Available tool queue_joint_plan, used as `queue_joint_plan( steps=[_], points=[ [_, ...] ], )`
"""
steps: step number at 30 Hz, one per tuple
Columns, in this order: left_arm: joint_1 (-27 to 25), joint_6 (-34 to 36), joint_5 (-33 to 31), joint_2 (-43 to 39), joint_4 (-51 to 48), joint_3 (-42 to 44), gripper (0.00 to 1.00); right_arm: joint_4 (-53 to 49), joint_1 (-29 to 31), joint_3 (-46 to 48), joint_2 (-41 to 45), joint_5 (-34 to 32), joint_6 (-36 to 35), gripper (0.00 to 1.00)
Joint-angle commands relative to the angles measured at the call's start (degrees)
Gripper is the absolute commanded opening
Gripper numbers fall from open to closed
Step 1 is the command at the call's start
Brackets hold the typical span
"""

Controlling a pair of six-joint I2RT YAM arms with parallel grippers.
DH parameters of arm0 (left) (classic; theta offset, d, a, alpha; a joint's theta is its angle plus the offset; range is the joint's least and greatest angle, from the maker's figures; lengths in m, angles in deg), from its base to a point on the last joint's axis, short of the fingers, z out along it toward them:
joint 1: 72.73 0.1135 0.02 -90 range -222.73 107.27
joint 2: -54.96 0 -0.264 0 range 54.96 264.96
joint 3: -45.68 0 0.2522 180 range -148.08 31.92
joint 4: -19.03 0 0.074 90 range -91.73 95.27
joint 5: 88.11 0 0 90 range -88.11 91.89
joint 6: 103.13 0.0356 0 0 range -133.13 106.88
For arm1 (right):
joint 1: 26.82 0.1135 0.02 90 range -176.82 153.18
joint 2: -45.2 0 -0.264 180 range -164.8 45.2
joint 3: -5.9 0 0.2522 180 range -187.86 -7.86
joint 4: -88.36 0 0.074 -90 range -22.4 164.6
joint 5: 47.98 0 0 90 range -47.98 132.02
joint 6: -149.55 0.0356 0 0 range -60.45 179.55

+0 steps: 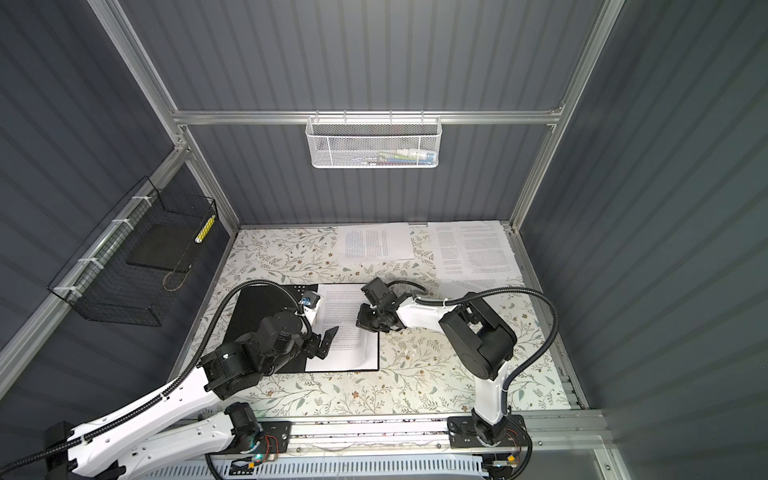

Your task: Put the files into the folder

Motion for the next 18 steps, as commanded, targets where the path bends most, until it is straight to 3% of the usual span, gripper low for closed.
queue_joint_plan(
  steps=[1, 9, 18],
  points=[
    [0.4, -0.3, 0.7, -0.1, -1.1, -1.8, 1.00, -0.9, 0.4, -1.2, -0.7, 0.1, 0.6, 0.06],
    [0.4, -0.3, 0.7, -0.3, -1.2, -1.9, 1.00, -1.5, 0.4, -0.6, 1.3, -0.9, 0.8, 0.20],
    [0.4, -0.2, 0.7, -0.8, -1.2, -1.9, 1.00, -6.5, 0.4, 0.6, 5.2, -4.2, 0.3, 0.60]
  ],
)
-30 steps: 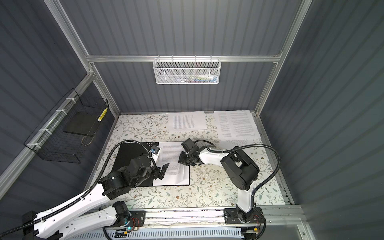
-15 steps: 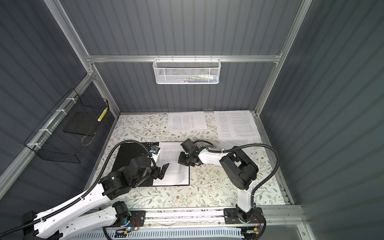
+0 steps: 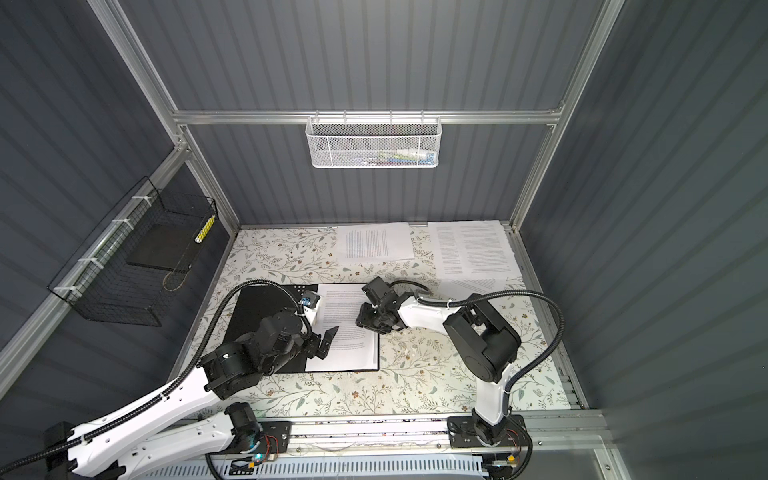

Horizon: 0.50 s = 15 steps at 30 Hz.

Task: Put the files into the folder
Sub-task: 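Release the sheet and reach the right gripper to the loose sheets farther away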

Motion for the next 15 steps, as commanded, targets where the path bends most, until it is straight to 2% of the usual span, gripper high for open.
queue_joint_plan(
  steps=[1, 7, 9, 12, 15],
  points=[
    [0.4, -0.3, 0.7, -0.8, -1.2, -1.9, 1.00, -4.4, 0.4, 0.5, 3.4, -3.2, -0.9, 0.63],
    [0.4, -0.5, 1.0, -1.3, -1.3, -1.9, 1.00, -14.1, -0.5, -1.2, 7.9, -10.3, -6.0, 0.86],
    [0.4, -0.6, 1.1, -1.5, -1.2, -1.8, 1.00, -16.7, -1.9, -2.5, 8.9, -11.4, -9.1, 0.90],
    [0.4, -0.5, 1.8, -1.8, -0.8, -1.8, 1.00, -17.9, -6.5, -4.8, 8.6, -9.9, -13.7, 0.99],
    [0.4, -0.3, 2.1, -1.7, -0.9, -1.8, 1.00, -20.1, -11.9, -11.2, 4.0, -7.7, -17.7, 0.99]
  ],
)
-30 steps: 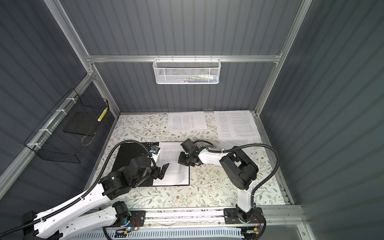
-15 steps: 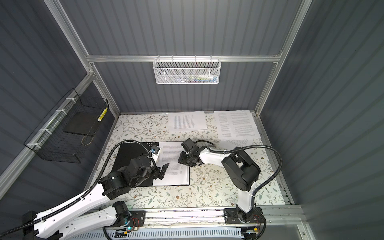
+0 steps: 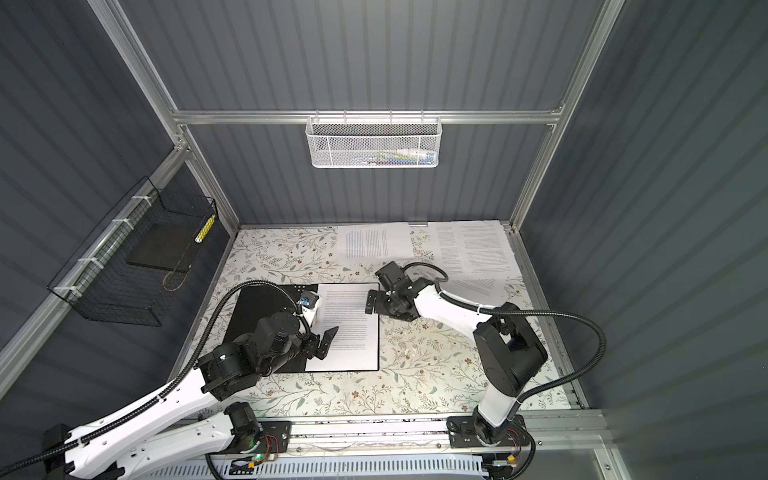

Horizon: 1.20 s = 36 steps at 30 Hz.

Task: Put the files into the folder
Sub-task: 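Release the sheet and reach the right gripper to the loose sheets farther away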

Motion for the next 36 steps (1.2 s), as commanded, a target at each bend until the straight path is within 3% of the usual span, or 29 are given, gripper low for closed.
queue_joint_plan(
  steps=[1, 9, 19, 23, 36],
  points=[
    [0.4, -0.2, 1.0, -0.7, -0.8, -1.9, 1.00, -4.5, -5.7, -7.7, -5.3, -0.1, -7.4, 0.99],
    [0.4, 0.0, 0.8, -0.9, -1.1, -1.6, 1.00, -6.6, -15.0, -32.4, -23.6, 7.1, -10.0, 0.99],
    [0.4, 0.0, 1.3, -0.8, -1.1, -1.9, 1.00, -5.3, -21.2, -57.9, -44.6, 20.2, -3.7, 0.99],
    [0.4, 0.0, 1.3, -1.2, -1.1, -1.8, 1.00, -4.2, -22.5, -62.7, -49.0, 23.4, -0.7, 0.99],
    [0.5, 0.0, 1.0, -1.6, -0.9, -1.8, 1.00, -12.5, -23.0, -65.6, -52.6, 20.1, 1.2, 0.99]
  ],
)
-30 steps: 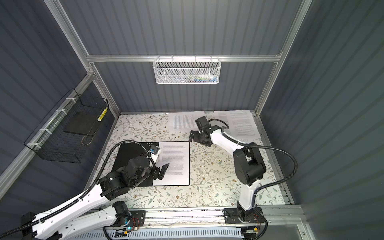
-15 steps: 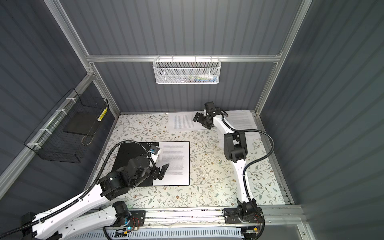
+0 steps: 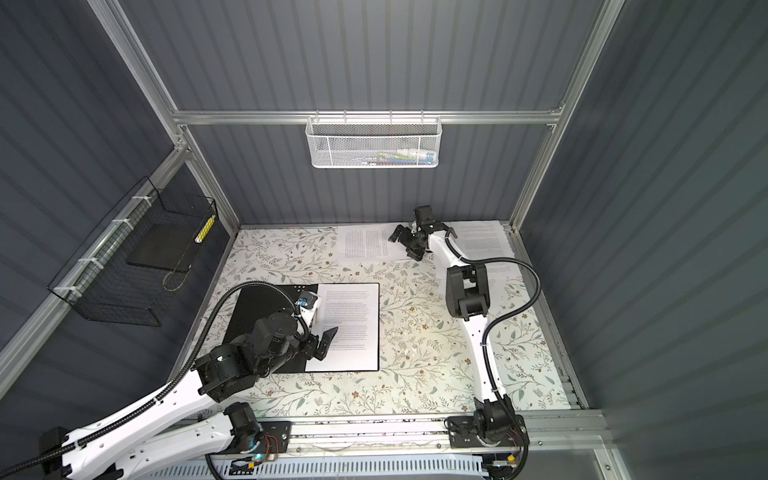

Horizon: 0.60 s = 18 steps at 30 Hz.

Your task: Put the files into the folder

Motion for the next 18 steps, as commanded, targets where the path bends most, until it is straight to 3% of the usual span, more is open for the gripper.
queue_joint_plan(
  steps=[1, 5, 8, 18],
  points=[
    [0.5, 0.0, 0.4, -0.8, -0.9, -1.9, 1.00, -6.7, 0.1, -0.7, -0.9, -1.1, 0.1, 0.99],
    [0.5, 0.1, -0.3, -1.4, -1.0, -1.8, 1.00, -11.0, 0.0, 2.8, 2.1, -3.9, -1.3, 0.99],
    [0.5, 0.1, -1.3, -2.2, -1.2, -1.7, 1.00, -10.5, 0.0, 10.4, 7.0, -7.8, -2.1, 0.99],
    [0.5, -0.4, -2.0, -4.3, -1.4, -1.4, 1.00, 8.1, -0.5, 54.3, 33.0, -11.4, 4.7, 0.99]
  ],
)
